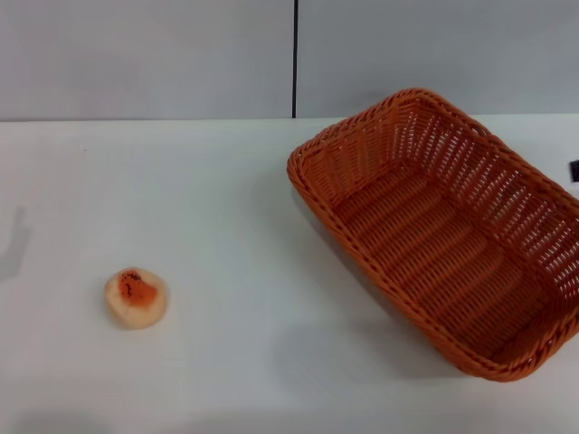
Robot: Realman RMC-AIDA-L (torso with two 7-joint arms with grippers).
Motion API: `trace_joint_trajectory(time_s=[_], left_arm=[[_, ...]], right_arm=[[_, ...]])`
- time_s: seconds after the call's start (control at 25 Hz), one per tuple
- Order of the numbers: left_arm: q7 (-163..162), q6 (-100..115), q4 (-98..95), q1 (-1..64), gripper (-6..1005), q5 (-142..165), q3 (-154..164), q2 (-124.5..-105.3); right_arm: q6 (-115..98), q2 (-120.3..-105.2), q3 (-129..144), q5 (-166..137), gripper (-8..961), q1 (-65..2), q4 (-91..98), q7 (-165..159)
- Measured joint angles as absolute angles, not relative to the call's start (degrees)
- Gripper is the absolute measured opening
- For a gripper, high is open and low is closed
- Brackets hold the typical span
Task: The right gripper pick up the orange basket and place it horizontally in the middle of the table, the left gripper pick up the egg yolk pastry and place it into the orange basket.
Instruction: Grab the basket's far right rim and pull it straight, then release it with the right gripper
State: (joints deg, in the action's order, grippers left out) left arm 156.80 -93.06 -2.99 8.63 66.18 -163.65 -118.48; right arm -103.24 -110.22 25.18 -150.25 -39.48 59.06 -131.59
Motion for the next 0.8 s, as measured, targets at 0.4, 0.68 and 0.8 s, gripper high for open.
trace_joint_trajectory(time_s=[0.4,0.68,0.8], left_arm=[[156.9,-93.4,-3.0,8.1,760,66.2,-163.8,-118.45],[156.9,-93.4,-2.9,8.0,759,66.2,-163.7,-118.40],[157.0,-93.4,-2.9,8.0,758,66.2,-163.6,-118.42]], right_arm=[[-91.5,-110.70,29.2,-149.4,810,-40.6,47.6,-129.9],[-86.9,-110.84,29.3,-148.1,810,-41.6,42.1,-127.1],[-85.8,-111.14,29.3,-147.9,810,-41.8,41.5,-126.7]])
